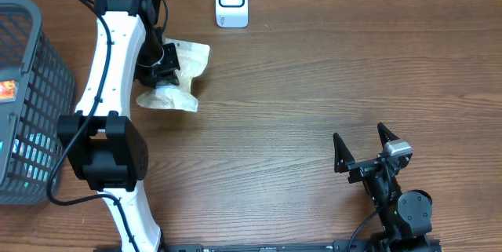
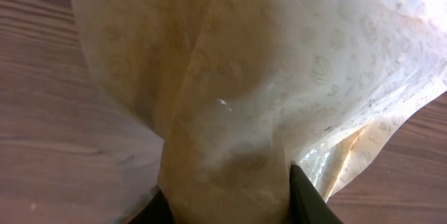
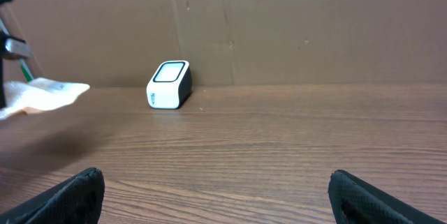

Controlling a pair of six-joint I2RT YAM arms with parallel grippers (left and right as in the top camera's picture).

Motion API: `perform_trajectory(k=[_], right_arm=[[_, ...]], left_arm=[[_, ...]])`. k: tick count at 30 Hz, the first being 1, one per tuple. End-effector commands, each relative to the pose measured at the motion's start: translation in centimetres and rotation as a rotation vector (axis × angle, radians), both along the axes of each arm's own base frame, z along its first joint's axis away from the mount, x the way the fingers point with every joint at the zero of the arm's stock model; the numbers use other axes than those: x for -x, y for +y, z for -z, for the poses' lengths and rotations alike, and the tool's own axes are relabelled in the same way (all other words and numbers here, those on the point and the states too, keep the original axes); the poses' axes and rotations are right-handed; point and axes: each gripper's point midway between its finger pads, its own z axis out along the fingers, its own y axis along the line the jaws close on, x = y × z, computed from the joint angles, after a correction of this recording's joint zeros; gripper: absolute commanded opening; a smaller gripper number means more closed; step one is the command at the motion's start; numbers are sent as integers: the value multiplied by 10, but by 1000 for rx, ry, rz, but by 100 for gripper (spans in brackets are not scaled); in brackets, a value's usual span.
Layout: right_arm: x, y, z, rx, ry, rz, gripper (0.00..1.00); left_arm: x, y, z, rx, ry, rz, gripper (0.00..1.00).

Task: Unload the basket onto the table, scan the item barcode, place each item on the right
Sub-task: 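Lift the clear bag out and place it on the table center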

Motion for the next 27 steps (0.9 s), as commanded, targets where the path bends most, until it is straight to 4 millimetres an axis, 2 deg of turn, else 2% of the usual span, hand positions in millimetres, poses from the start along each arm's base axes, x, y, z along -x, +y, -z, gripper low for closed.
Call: perform_trajectory(k=[1, 9, 10, 17, 21, 25, 26, 27], right_arm=[[0, 1, 1, 0, -6, -5, 100], [0, 1, 1, 0, -6, -5, 100], [0, 1, 1, 0, -6, -5, 100], [0, 1, 1, 0, -6, -5, 100], [0, 1, 1, 0, -6, -5, 100], [0, 1, 1, 0, -6, -5, 100], [0, 1, 1, 0, -6, -5, 100], [0, 1, 1, 0, -6, -5, 100]], left_arm=[[-1, -28, 15, 54, 4, 15, 4], [-12, -119, 35, 103, -101, 98, 4], [-12, -135, 38, 110, -119, 105, 4], [-1, -211, 50, 154, -189, 74, 4], [8, -238, 55, 146, -228, 117, 4], [16, -252, 63, 122, -253, 151, 4], [17, -252, 65, 112, -256, 155, 7], [19, -251, 68, 100, -258, 155, 17]])
